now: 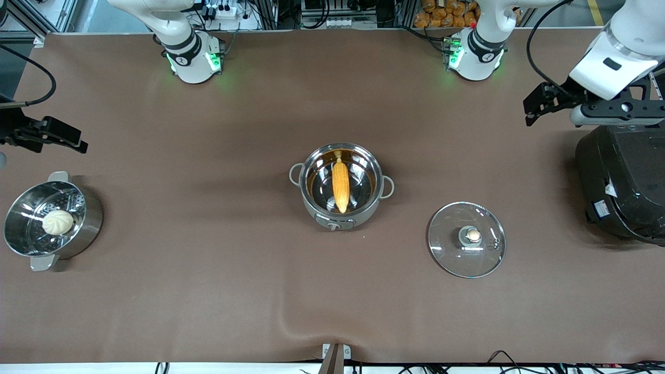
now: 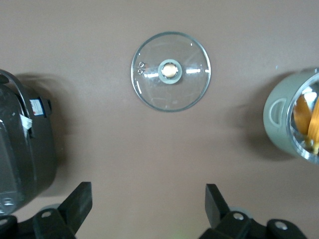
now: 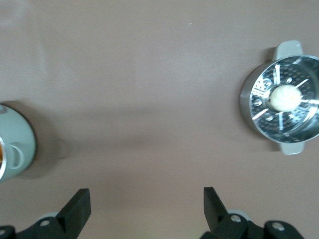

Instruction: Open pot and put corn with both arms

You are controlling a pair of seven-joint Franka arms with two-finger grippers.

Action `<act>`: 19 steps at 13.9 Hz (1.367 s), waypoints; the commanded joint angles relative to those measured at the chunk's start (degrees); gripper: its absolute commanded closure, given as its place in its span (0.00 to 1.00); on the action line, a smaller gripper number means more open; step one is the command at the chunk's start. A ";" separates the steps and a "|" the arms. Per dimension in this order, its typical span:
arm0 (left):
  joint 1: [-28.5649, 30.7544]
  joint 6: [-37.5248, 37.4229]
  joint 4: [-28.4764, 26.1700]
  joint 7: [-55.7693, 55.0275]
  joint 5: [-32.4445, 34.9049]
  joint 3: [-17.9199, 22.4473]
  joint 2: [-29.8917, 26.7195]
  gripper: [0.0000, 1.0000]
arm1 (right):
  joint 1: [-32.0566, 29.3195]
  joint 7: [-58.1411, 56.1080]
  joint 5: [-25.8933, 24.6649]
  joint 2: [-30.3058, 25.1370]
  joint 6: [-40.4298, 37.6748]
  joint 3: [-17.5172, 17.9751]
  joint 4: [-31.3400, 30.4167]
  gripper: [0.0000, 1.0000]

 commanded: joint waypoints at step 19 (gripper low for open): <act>-0.57 -6.84 12.50 1.59 -4.29 5.26 8.19 0.00 | -0.80 -1.55 -1.56 -0.37 -2.00 0.88 0.58 0.00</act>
